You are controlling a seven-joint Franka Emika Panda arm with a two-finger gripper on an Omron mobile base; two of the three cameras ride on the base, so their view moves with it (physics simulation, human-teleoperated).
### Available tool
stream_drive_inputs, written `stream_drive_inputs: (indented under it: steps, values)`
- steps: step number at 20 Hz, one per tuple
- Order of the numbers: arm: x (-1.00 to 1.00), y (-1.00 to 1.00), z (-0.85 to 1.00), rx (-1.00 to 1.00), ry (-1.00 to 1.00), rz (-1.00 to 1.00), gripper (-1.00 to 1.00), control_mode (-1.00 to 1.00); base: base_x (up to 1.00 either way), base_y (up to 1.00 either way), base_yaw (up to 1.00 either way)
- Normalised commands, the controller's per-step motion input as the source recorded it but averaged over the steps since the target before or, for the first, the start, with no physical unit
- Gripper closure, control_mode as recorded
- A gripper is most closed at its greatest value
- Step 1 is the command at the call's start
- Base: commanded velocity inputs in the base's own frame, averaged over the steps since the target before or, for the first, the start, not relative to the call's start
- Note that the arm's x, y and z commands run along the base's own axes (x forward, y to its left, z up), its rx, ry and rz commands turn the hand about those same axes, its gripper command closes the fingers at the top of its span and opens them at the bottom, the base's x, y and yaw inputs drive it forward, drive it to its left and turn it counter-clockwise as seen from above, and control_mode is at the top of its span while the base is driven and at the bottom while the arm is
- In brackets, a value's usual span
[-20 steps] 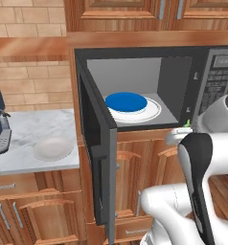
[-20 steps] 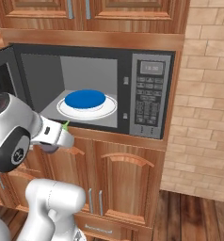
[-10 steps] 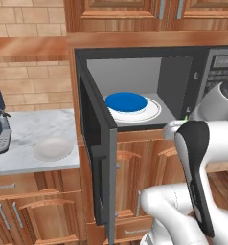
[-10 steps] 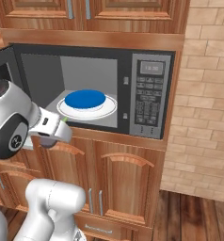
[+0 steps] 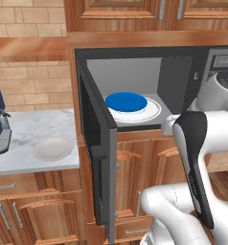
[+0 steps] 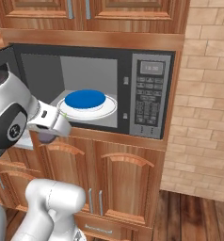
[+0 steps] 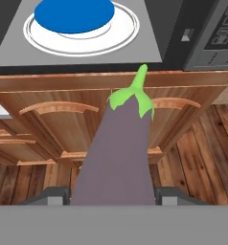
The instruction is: Pick the eggplant from the counter and place it in the microwave. Then turn on the microwave.
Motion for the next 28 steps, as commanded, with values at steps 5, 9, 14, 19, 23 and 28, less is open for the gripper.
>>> stream_drive_inputs:
  steps: [5,9,14,19,23,28]
  values:
    - [0.10,0.03,0.16,0.00,0.01,0.00,1.00,-1.00,0.00,0.00,0.00]
    - [0.13,0.01,0.16,0.00,0.01,0.00,1.00,-1.00,0.00,0.00,0.00]
    - [0.14,0.05,0.13,0.00,0.05,0.00,1.00,-1.00,0.00,0.00,0.00]
    - [0.17,0.06,0.14,0.00,0.05,0.00,1.00,-1.00,0.00,0.00,0.00]
    - [0.17,0.03,0.13,0.00,0.06,0.02,1.00,-1.00,0.00,0.00,0.00]
    - [0.18,0.00,0.02,0.00,0.05,0.03,1.00,-1.00,0.00,0.00,0.00]
